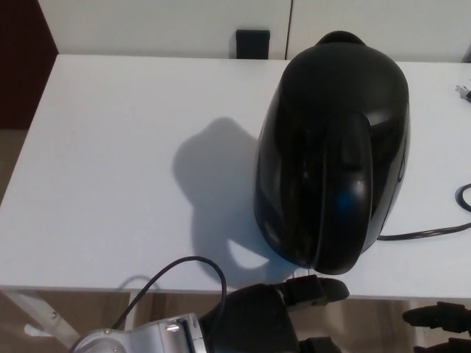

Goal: The robot walk towards a table in front and click the button on the base of the boilling pot using its left middle finger

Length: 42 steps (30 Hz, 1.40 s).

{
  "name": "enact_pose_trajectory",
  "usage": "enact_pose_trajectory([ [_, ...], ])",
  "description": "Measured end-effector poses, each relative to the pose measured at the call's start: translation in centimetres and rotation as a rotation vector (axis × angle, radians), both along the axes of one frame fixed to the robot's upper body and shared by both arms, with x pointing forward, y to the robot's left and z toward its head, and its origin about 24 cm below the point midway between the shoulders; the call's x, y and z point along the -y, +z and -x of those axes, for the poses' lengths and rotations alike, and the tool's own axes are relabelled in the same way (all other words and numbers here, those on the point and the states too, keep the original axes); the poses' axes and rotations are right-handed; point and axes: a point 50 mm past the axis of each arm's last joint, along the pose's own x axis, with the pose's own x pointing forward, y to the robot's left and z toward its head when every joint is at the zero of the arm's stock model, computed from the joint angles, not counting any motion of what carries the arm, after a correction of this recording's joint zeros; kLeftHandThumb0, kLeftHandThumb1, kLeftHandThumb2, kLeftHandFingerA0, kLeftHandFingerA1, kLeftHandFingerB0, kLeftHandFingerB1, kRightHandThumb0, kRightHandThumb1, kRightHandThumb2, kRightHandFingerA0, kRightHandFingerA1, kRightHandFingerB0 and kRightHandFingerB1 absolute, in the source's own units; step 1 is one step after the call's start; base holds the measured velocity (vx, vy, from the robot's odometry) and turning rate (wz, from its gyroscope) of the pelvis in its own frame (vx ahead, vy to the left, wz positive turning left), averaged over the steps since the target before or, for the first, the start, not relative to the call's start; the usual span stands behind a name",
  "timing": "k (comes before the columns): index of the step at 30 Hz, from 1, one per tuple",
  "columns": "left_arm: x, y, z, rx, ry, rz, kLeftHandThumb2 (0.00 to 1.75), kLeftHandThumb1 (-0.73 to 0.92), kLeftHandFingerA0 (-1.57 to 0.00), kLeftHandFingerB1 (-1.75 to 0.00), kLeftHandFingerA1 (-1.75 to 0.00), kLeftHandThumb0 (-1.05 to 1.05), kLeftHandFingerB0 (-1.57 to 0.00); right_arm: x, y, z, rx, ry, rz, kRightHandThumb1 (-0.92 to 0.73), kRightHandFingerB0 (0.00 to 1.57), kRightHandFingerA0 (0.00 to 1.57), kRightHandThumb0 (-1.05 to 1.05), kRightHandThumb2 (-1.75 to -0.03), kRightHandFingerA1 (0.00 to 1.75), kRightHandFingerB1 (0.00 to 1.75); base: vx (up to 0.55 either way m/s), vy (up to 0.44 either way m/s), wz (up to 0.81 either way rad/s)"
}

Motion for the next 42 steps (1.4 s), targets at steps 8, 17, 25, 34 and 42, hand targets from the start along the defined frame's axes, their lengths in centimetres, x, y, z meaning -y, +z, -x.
enact_pose_trajectory([
  [8,-0.3,-0.3,0.0,-0.006,-0.002,0.012,1.01,0.66,-0.33,-0.42,-0.45,-0.89,-0.27,0.0,0.0,-0.2,-0.010,0.003,-0.002,-0.46,0.54,0.63,-0.45,-0.77,0.60,0.55,0.00,0.000,0.00],
  [17,-0.6,-0.3,0.0,-0.029,0.014,0.019,1.01,0.66,-0.33,-0.41,-0.46,-0.90,-0.22,-0.1,0.0,-0.4,-0.012,0.010,-0.007,-0.53,0.57,0.64,-0.45,-0.56,0.51,0.44,0.00,0.000,0.00],
  [25,-0.8,-0.5,0.0,-0.053,0.030,0.019,0.63,0.73,-0.34,-0.33,-0.32,-0.81,-0.33,-0.1,0.1,-0.5,-0.018,0.010,-0.008,-0.53,0.56,0.64,-0.43,-0.56,0.52,0.44,0.00,0.000,0.00],
  [34,-0.7,-0.6,0.2,-0.084,0.032,0.008,0.63,0.75,-0.32,-0.33,-0.31,-0.81,-0.31,-0.5,0.4,-0.9,-0.013,0.043,0.016,-0.41,0.48,0.61,-0.49,-0.75,0.62,0.52,0.00,0.000,0.00],
  [42,-0.5,0.3,1.2,-0.062,-0.011,0.027,0.63,0.77,-0.32,-0.35,-0.34,-0.85,-0.30,-0.4,0.2,-0.6,-0.023,0.041,0.020,-0.59,0.58,0.62,-0.36,-0.58,0.49,0.45,0.00,0.000,0.00],
])
